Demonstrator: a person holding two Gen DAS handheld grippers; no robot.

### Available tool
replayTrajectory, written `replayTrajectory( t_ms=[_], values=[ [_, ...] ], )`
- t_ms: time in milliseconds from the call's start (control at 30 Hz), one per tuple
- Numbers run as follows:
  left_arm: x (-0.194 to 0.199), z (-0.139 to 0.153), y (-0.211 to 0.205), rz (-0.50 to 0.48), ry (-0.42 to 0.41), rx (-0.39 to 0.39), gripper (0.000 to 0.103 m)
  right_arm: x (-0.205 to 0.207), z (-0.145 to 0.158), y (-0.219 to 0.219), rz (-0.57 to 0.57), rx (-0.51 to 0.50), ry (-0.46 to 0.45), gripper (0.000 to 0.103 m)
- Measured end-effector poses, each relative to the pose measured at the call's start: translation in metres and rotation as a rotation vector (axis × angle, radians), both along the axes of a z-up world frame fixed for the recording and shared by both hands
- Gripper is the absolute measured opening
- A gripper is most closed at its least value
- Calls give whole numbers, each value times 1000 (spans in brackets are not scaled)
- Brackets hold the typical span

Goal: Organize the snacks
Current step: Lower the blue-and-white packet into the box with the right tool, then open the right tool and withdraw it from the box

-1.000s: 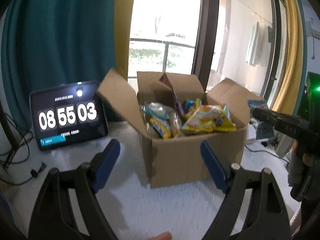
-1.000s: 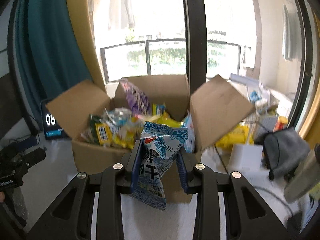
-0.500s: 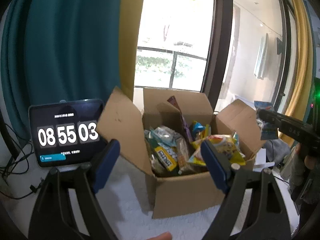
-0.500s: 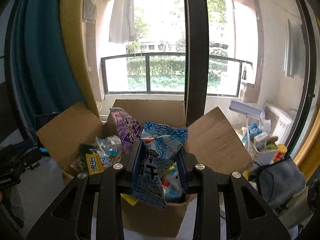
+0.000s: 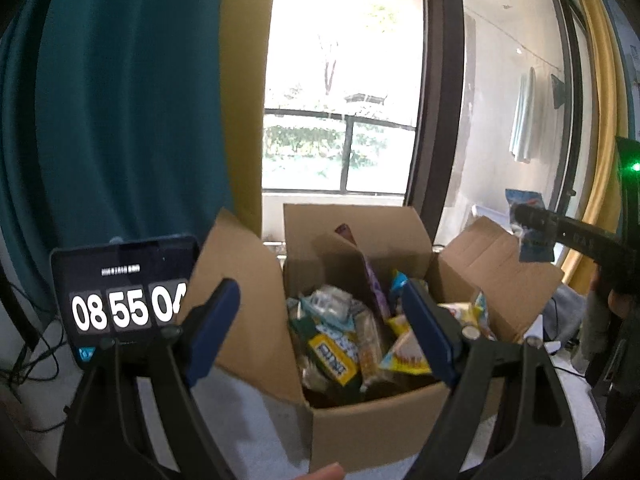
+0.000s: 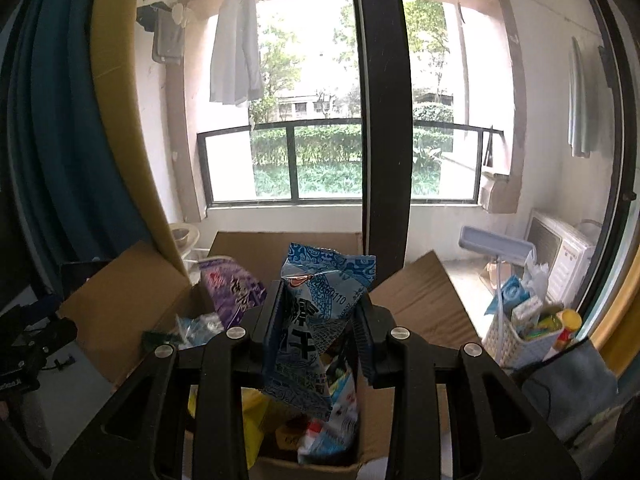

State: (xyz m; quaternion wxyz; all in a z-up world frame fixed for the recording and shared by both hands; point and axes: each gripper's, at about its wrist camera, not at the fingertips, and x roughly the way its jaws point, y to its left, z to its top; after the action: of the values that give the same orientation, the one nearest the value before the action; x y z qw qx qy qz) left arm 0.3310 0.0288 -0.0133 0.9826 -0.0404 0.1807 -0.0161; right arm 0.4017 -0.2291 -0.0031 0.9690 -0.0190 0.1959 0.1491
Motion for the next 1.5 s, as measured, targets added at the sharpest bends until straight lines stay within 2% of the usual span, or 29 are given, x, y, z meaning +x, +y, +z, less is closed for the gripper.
replayTrajectory(
  t_ms=[200,367,600,733,833,933,1300,1500],
  values=[
    [24,0,-6,11,-14,26,84,24,-1,1,-5,5,1,35],
    [45,-7,-6,18,13,26,84,50,-17,7,-6,0,40,35],
    [54,-17,-8,25,33,26,84,81,-43,18,-12,-13,130,35],
    [54,-20,-8,39,35,30,84,100,-60,25,9,-29,224,35],
    [53,-21,-6,45,42,26,84,110,-72,33,16,-76,291,40],
    [48,-19,-6,46,42,23,84,104,-72,36,10,-91,275,55],
    [18,-10,-16,31,30,9,84,42,-38,27,12,-108,164,56],
    [-15,0,-25,37,8,40,84,-3,-13,23,19,-138,98,56]
  ],
)
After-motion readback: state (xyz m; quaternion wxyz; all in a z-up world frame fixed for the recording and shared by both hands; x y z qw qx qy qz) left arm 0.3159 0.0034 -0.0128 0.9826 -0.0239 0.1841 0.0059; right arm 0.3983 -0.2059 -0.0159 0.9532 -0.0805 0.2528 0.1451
